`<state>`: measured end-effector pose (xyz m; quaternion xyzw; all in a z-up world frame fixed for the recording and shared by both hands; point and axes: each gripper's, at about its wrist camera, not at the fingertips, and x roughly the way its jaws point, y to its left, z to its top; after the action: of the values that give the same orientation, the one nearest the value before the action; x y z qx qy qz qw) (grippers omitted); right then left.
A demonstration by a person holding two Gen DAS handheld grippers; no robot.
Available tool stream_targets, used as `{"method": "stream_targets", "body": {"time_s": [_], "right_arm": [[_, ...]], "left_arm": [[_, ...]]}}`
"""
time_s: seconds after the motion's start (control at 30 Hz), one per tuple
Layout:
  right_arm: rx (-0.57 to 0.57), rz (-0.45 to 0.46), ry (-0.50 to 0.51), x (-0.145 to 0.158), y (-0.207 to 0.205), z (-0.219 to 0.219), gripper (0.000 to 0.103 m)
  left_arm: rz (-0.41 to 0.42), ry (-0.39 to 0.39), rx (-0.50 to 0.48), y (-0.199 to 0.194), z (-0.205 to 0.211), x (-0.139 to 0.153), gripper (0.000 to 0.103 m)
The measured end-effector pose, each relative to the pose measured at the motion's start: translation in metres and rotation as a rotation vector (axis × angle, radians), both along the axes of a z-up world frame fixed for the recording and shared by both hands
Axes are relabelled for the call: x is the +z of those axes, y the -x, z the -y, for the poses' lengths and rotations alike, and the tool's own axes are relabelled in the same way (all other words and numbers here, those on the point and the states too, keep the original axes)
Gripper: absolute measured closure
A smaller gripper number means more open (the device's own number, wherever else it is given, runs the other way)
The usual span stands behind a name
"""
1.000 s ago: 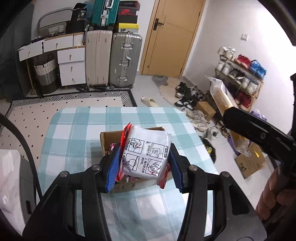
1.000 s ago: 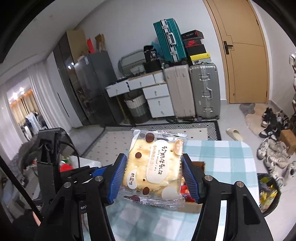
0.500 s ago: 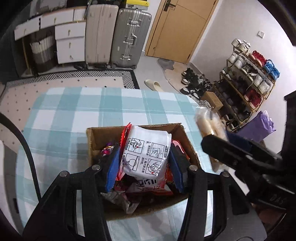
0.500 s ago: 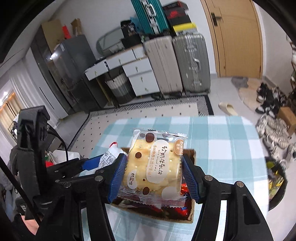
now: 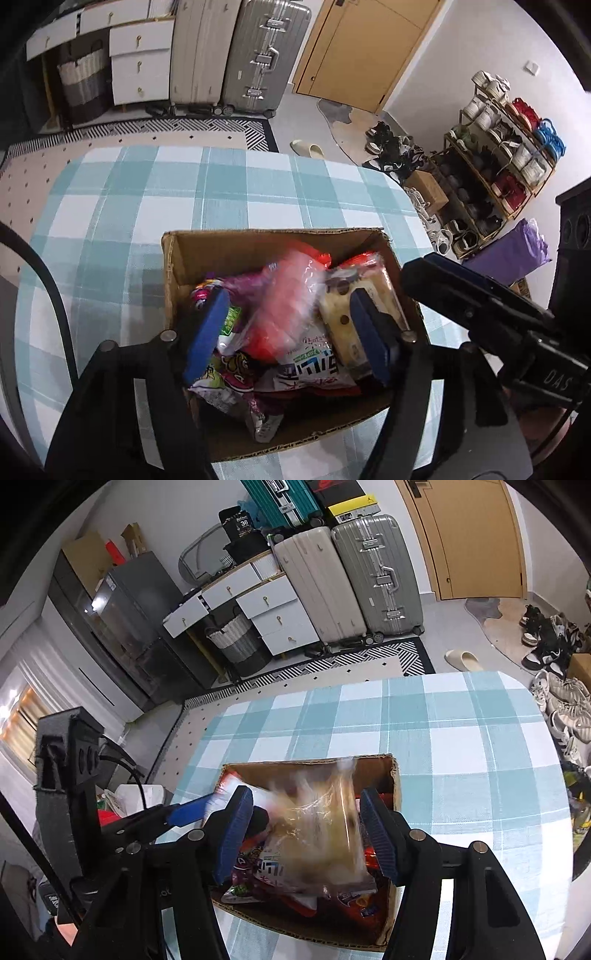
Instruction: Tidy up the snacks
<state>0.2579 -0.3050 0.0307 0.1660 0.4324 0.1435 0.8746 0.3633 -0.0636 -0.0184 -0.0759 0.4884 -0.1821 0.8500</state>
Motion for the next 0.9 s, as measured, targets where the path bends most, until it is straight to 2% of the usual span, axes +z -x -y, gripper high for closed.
{"method": "stream_targets", "body": {"time_s": [0.2,0.47,0.6,0.9], "right_arm": [[-0.009,0.006,-0.02,0.001,0.004,0.003,0.037],[-0.03,0.048,-0.028,0.024,0.025,0.008,0.037],[-0.032,0.064,-0.02,0.037,0.04,0.01,0.037],[-0.03,0.157,0.038,0.086,0.096,0.003,0.037]], "left_arm": [[0.02,-0.031,0.006,0.007,-0.004,0.006,0.032],[0.049,-0.025,0.022,0.03,-0.016,0.027,0.032],[0.12,-0.079,0.036,0.057,-0.021,0.045,0.025],[0.332,-0.207,0.126,0.132,-0.032,0.106,0.02]]}}
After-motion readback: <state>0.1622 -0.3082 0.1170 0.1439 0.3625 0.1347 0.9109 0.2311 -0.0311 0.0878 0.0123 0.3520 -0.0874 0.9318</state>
